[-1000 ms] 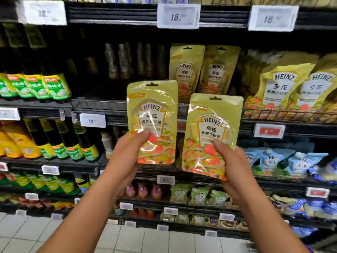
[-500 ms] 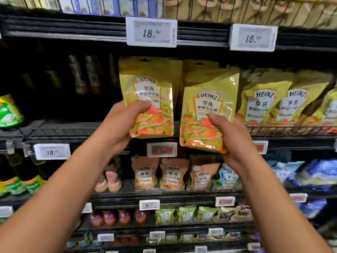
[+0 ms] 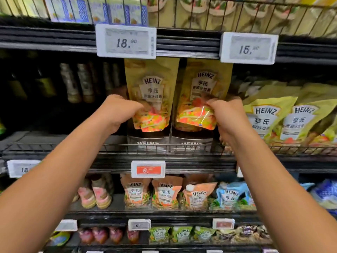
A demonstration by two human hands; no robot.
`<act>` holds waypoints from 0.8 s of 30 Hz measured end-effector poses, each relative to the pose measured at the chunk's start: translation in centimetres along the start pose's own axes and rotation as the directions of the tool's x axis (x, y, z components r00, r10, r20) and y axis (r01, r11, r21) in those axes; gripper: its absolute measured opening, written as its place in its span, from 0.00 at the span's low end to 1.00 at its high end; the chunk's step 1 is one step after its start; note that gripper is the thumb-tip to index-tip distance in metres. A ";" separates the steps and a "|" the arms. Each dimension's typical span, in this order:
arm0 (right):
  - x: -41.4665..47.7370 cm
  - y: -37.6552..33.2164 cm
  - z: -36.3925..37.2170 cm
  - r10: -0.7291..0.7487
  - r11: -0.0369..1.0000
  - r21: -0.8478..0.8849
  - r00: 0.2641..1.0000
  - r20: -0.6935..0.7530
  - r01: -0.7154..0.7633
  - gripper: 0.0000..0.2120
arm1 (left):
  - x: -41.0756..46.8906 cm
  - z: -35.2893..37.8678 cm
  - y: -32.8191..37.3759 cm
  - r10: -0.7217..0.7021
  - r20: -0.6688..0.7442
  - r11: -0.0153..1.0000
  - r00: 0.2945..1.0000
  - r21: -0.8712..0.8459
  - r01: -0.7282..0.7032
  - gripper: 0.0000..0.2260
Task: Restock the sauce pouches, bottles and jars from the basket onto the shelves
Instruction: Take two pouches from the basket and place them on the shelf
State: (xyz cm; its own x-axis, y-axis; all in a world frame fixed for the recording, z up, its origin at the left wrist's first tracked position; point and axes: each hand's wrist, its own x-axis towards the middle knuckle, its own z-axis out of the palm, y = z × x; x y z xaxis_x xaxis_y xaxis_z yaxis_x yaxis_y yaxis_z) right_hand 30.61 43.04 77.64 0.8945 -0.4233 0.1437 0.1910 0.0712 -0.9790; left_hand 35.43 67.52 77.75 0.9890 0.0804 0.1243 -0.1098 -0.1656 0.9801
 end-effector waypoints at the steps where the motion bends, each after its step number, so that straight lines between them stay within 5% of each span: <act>1: 0.3 0.1 0.1 0.010 1.000 -0.006 1.000 -0.007 -0.010 0.32 | 0.4 0.0 -0.3 -0.020 -0.004 1.000 1.000 0.018 0.020 0.10; 5: 1.1 1.0 0.6 0.021 0.998 -0.054 1.000 0.021 -0.020 0.41 | 1.1 -0.3 -0.7 -0.055 0.060 0.992 0.997 0.117 0.048 0.12; 7: 1.4 1.5 0.8 0.056 0.994 -0.093 0.998 0.037 -0.053 0.45 | 1.0 -0.3 -0.5 0.001 0.189 0.988 0.982 0.151 -0.030 0.24; 15: 3.2 1.6 1.5 -0.060 0.979 -0.185 0.990 0.130 0.084 0.16 | 2.7 0.5 -1.6 0.155 0.233 0.945 0.960 0.247 -0.213 0.26; 24: 4.0 2.2 1.1 -0.138 0.974 -0.171 0.988 0.074 0.149 0.14 | 4.1 0.1 -2.5 0.249 0.217 0.886 0.944 0.341 -0.313 0.31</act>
State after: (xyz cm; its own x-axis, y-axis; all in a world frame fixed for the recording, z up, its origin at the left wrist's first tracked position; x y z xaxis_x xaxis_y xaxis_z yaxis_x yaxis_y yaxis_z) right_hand 35.07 42.50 76.21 0.8870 -0.3611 0.2879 0.2502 -0.1482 -0.9568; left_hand 39.75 68.22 75.75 0.9276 -0.1784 0.3282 -0.3726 -0.5073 0.7771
